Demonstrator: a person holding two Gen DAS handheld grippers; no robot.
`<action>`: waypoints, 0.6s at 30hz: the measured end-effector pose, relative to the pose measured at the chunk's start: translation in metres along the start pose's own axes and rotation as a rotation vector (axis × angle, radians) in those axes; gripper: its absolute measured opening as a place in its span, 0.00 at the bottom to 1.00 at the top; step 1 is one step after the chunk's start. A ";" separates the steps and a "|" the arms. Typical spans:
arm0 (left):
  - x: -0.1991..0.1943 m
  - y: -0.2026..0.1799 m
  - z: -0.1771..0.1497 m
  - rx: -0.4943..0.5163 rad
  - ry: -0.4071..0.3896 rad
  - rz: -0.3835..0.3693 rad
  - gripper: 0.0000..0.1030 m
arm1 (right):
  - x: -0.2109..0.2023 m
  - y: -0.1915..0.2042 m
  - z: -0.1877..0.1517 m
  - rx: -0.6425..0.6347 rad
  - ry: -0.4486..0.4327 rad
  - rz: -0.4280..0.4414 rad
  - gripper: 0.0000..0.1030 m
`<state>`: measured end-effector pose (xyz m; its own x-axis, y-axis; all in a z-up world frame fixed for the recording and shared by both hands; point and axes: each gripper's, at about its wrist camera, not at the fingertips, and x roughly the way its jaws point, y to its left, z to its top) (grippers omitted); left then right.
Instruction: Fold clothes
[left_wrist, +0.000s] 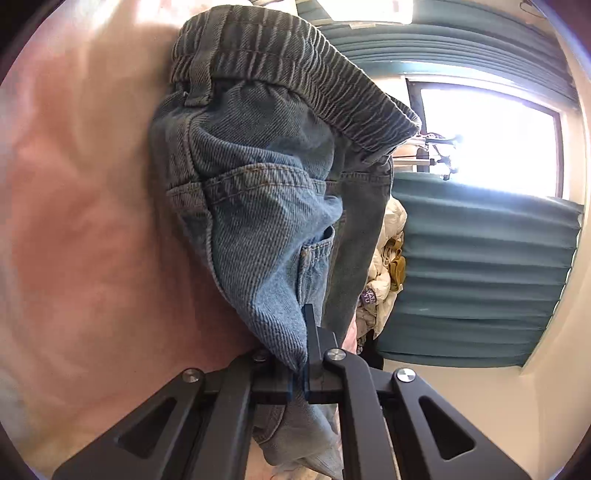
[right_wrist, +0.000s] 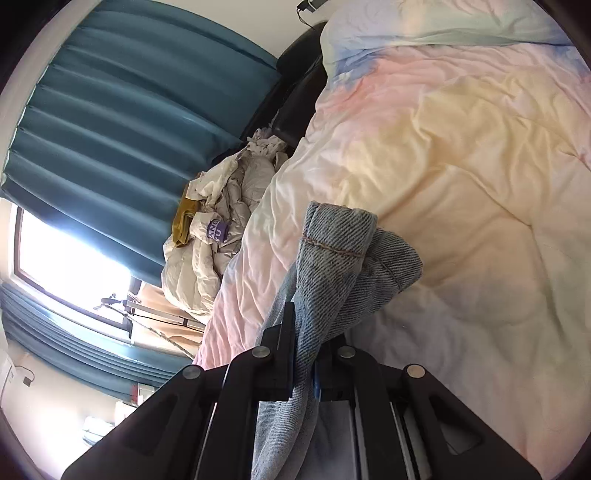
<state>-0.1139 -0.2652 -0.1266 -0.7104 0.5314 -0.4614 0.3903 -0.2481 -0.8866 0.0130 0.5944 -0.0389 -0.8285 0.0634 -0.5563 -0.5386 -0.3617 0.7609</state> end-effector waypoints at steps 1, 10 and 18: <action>0.001 -0.001 -0.001 0.026 0.000 0.023 0.02 | -0.006 -0.006 -0.003 0.009 0.001 0.002 0.05; -0.026 -0.012 -0.007 0.217 -0.054 0.199 0.09 | -0.002 -0.080 -0.029 0.166 0.056 -0.086 0.06; -0.047 -0.048 -0.047 0.342 -0.138 0.257 0.44 | -0.012 -0.090 -0.041 0.121 0.099 -0.162 0.17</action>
<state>-0.0715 -0.2407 -0.0607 -0.6962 0.3104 -0.6472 0.3648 -0.6236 -0.6915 0.0777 0.5882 -0.1142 -0.7139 0.0177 -0.7000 -0.6827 -0.2397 0.6903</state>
